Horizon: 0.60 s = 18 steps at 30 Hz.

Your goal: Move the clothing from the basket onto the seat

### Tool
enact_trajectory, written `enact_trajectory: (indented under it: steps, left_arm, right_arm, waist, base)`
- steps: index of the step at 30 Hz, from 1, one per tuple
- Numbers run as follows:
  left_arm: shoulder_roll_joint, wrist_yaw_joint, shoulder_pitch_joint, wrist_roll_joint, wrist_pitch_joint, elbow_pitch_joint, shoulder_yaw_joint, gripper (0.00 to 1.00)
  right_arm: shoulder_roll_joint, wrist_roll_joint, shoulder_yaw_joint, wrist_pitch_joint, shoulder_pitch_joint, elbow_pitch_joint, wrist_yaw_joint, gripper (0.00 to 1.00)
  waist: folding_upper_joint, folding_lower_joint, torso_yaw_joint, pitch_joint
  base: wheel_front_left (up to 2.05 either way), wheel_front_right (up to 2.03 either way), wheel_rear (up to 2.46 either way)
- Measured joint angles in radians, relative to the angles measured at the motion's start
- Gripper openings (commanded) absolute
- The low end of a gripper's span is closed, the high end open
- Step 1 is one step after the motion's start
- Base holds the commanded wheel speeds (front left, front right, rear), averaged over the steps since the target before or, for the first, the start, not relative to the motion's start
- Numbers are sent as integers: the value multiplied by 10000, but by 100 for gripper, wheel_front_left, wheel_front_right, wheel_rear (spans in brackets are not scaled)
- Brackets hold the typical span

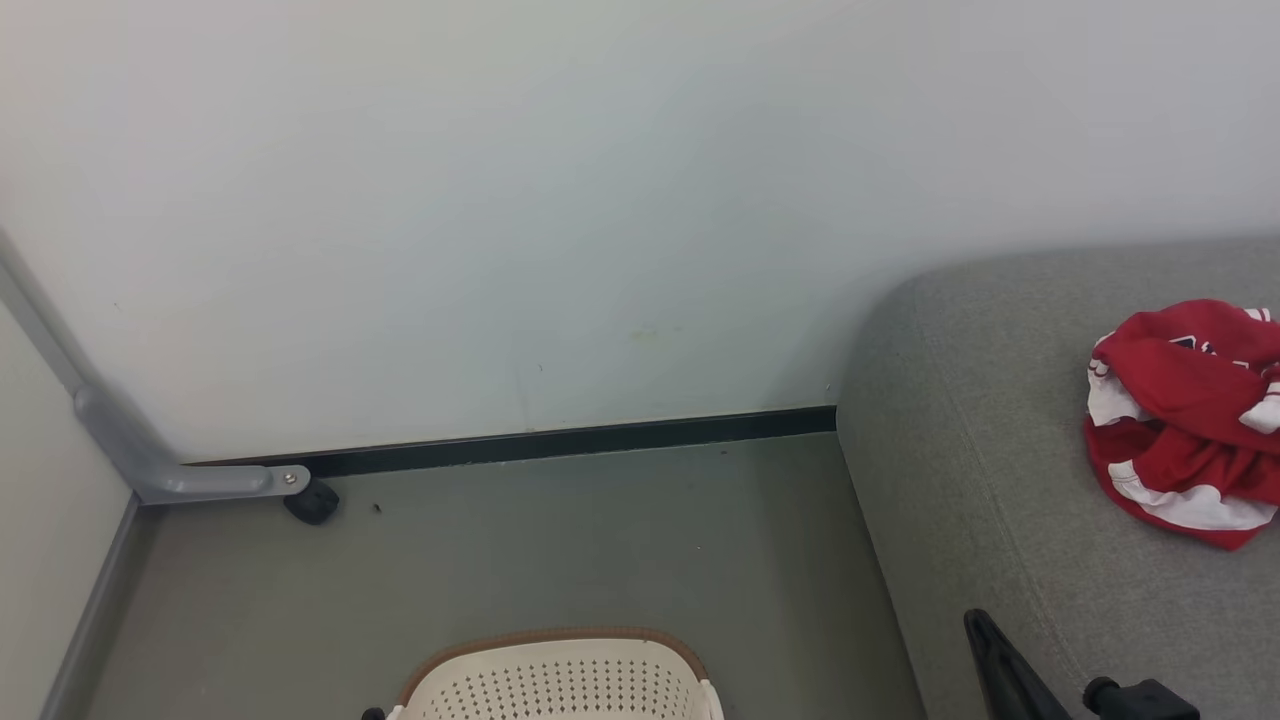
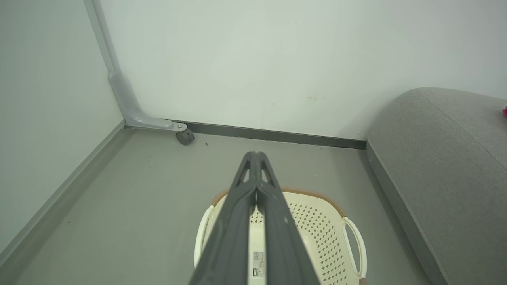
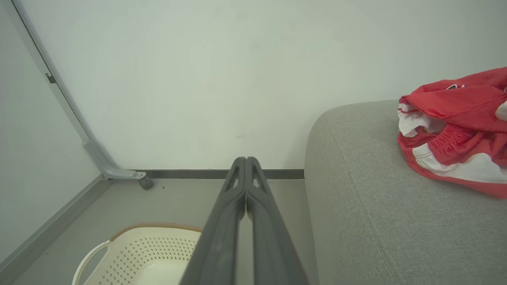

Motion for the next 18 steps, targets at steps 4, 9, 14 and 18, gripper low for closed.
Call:
enact_trajectory:
  steps: [4, 9, 14, 18]
  left_arm:
    - [-4, -88, -2, -255, 115, 4, 58, 0]
    - [-10, -184, -26, -930, 313, 21, 222, 0]
    - [-12, -347, -80, -1616, 510, 21, 357, 0]
    - [-17, -445, -89, -2167, 671, 21, 447, 0]
  right_arm:
    - [44, 309, -236, 113, -1, 35, 31, 0]
    - [161, 995, -476, 303, -15, 100, 119, 0]
    - [276, 1668, -719, 495, -28, 194, 203, 0]
    - [360, 2174, -936, 652, -37, 257, 290, 0]
  waist:
    - [0, 0, 25, 7]
    - [0, 0, 72, 17]
    - [0, 0, 112, 25]
    - [0, 0, 142, 32]
  base:
    - [0, 0, 0]
    - [0, 0, 0]
    - [0, 0, 0]
    - [0, 0, 0]
